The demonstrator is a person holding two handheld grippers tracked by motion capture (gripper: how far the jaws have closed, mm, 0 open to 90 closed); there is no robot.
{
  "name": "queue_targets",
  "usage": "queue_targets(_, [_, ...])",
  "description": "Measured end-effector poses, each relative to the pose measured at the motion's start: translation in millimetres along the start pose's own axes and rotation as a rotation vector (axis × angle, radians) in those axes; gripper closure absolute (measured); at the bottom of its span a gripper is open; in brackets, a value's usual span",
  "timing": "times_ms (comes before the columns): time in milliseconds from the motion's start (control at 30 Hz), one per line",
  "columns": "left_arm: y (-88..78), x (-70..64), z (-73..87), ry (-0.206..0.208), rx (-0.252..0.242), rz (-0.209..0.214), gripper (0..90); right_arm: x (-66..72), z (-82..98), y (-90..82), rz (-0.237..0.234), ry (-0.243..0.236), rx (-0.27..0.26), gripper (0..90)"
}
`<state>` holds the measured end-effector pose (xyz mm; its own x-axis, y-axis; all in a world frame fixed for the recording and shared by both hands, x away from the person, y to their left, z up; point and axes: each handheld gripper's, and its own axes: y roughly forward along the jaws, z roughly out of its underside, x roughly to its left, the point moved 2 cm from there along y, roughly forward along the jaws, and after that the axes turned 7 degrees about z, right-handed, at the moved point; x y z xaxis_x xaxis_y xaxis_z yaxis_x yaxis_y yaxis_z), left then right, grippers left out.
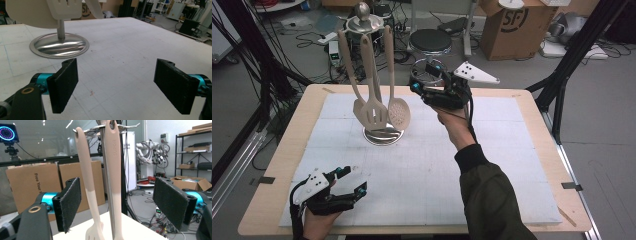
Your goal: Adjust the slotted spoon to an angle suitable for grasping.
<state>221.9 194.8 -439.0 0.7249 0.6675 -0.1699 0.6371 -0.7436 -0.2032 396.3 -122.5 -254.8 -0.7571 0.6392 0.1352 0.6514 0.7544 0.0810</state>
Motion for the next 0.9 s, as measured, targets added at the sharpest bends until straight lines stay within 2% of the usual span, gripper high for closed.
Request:
queue_targets(567, [7.4,-1.0,-2.0,0.002,-0.002,0.019,20.1,-0.8,14.4,-20.9,0.002,-0.020,0.047,22.0])
queue_targets(900, [9.8,-1.0,-2.6,-0.004,-0.005,0.031,20.1,-5.9,25.1,-38.7,0.029,-0.017,0.067,22.0])
